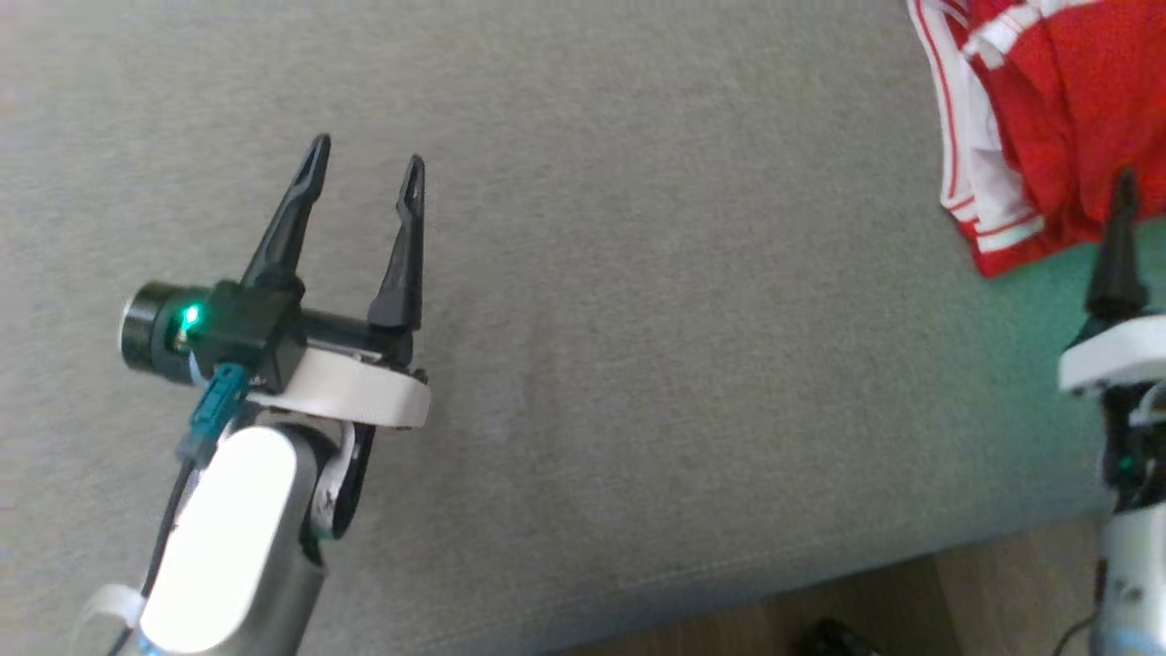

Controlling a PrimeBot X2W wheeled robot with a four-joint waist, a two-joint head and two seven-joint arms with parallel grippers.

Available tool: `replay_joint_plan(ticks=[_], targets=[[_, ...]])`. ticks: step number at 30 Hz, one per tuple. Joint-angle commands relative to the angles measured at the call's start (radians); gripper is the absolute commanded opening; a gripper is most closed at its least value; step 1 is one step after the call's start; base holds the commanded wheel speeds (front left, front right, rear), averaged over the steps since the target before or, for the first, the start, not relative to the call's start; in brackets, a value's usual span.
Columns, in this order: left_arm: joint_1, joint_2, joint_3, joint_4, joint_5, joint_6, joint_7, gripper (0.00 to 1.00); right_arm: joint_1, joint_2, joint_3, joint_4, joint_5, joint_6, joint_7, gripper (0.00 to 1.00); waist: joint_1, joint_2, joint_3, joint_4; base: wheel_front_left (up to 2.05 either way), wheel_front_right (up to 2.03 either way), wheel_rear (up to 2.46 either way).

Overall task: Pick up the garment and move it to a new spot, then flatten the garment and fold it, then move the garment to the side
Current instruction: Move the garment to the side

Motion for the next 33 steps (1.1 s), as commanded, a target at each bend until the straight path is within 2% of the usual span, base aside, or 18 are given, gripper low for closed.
replay_joint_plan(ticks=[1,3,7,16,33], targets=[[-0.007,0.006,0.046,-0.026,-0.007,0.008,-0.010,1.00,0.018,-0.003,0.030,-0.056,-0.004,-0.001,-0.006,1.00,0.0001,0.0000,-0.045,0.047,0.00,0.00,0.00],[0.022,-0.007,0.061,-0.001,-0.026,0.026,-0.019,1.00,0.077,0.022,0.082,-0.139,-0.006,-0.001,0.005,1.00,0.0001,0.0000,-0.078,0.086,0.00,0.00,0.00],[0.054,-0.016,0.082,0.031,-0.048,0.043,-0.032,1.00,0.123,0.038,0.141,-0.223,0.000,-0.001,0.015,1.00,0.0001,0.0000,-0.112,0.142,0.00,0.00,0.00],[0.111,-0.022,0.133,0.081,-0.094,0.045,-0.052,1.00,0.192,0.048,0.234,-0.323,0.000,-0.001,0.028,1.00,0.0001,0.0000,-0.185,0.241,0.00,0.00,0.00],[0.214,-0.003,0.125,0.137,-0.107,-0.008,-0.056,1.00,0.340,0.051,0.250,-0.356,0.017,-0.001,0.042,1.00,0.0001,0.0000,-0.325,0.241,0.00,0.00,0.00]])
